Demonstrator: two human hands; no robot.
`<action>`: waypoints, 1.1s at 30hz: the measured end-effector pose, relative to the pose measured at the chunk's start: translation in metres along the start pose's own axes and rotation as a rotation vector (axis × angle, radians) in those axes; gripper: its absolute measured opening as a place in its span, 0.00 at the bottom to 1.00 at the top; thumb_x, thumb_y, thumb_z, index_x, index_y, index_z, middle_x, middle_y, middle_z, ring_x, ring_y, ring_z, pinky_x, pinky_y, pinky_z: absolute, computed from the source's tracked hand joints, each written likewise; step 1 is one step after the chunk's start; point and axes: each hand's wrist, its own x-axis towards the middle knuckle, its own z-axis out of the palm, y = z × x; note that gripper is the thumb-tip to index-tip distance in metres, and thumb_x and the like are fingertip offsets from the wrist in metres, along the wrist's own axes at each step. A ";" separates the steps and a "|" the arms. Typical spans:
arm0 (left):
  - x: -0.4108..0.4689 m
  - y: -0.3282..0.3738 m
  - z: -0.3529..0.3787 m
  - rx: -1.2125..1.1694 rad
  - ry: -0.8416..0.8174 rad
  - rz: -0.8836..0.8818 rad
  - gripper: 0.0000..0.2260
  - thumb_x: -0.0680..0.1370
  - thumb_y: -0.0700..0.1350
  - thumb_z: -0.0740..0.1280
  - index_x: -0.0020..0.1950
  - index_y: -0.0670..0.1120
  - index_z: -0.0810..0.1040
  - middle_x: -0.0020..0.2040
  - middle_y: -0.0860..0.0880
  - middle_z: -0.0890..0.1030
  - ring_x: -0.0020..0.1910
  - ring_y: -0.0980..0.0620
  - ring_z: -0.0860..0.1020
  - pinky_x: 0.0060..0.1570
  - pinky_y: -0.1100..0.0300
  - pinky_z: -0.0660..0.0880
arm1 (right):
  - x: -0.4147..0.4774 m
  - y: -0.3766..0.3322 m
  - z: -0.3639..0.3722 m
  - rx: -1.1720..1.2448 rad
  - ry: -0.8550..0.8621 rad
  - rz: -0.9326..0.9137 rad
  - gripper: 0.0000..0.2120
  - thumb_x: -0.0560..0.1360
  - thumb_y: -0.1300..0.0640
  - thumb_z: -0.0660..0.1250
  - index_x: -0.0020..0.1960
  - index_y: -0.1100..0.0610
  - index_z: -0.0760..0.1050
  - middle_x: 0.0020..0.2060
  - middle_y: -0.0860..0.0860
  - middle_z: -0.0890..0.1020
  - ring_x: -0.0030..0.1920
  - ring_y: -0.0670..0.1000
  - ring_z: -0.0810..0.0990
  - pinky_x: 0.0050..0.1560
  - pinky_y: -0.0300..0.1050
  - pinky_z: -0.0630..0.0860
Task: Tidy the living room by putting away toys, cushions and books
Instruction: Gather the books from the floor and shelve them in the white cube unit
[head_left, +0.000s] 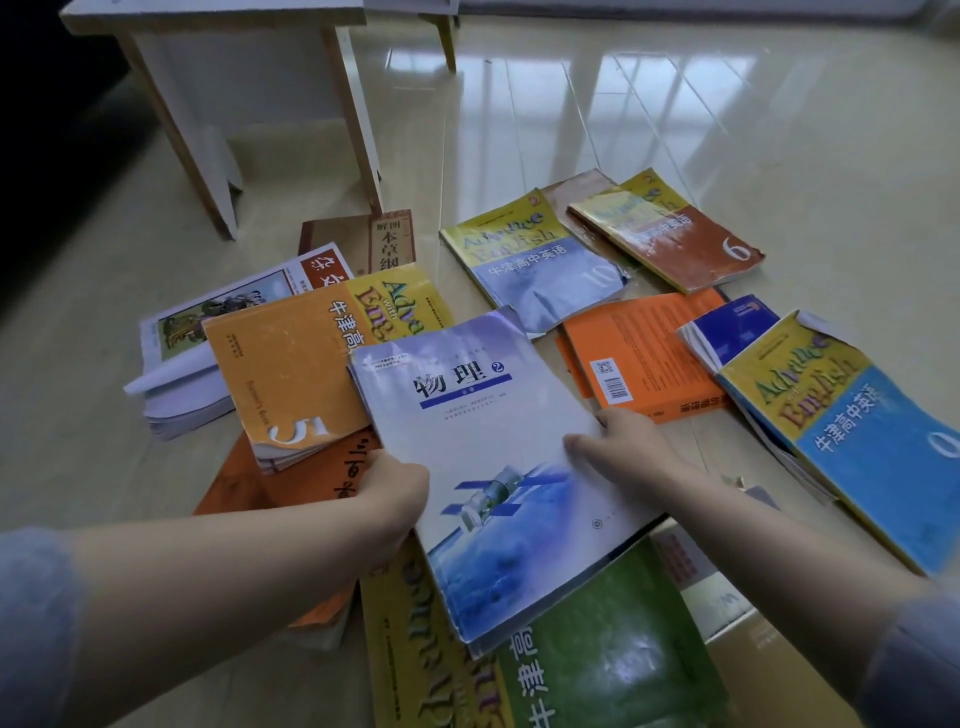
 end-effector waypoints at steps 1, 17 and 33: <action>-0.003 0.002 -0.001 0.000 -0.018 0.011 0.21 0.65 0.44 0.64 0.57 0.44 0.68 0.55 0.41 0.78 0.50 0.39 0.79 0.54 0.42 0.77 | -0.003 0.001 -0.001 0.064 -0.017 0.021 0.12 0.74 0.48 0.66 0.49 0.57 0.76 0.44 0.53 0.81 0.43 0.53 0.81 0.46 0.51 0.80; -0.123 0.036 -0.115 0.119 0.087 0.253 0.15 0.77 0.42 0.66 0.61 0.45 0.66 0.57 0.44 0.78 0.55 0.41 0.78 0.58 0.44 0.75 | -0.084 -0.068 0.017 0.556 -0.084 -0.148 0.13 0.74 0.57 0.70 0.55 0.62 0.74 0.47 0.57 0.83 0.42 0.56 0.84 0.43 0.52 0.80; -0.196 -0.060 -0.308 -0.003 0.365 0.275 0.12 0.78 0.40 0.65 0.57 0.48 0.66 0.53 0.44 0.78 0.52 0.43 0.79 0.53 0.41 0.78 | -0.150 -0.213 0.139 0.515 -0.548 -0.384 0.19 0.74 0.66 0.69 0.62 0.54 0.72 0.52 0.53 0.83 0.49 0.55 0.84 0.51 0.54 0.81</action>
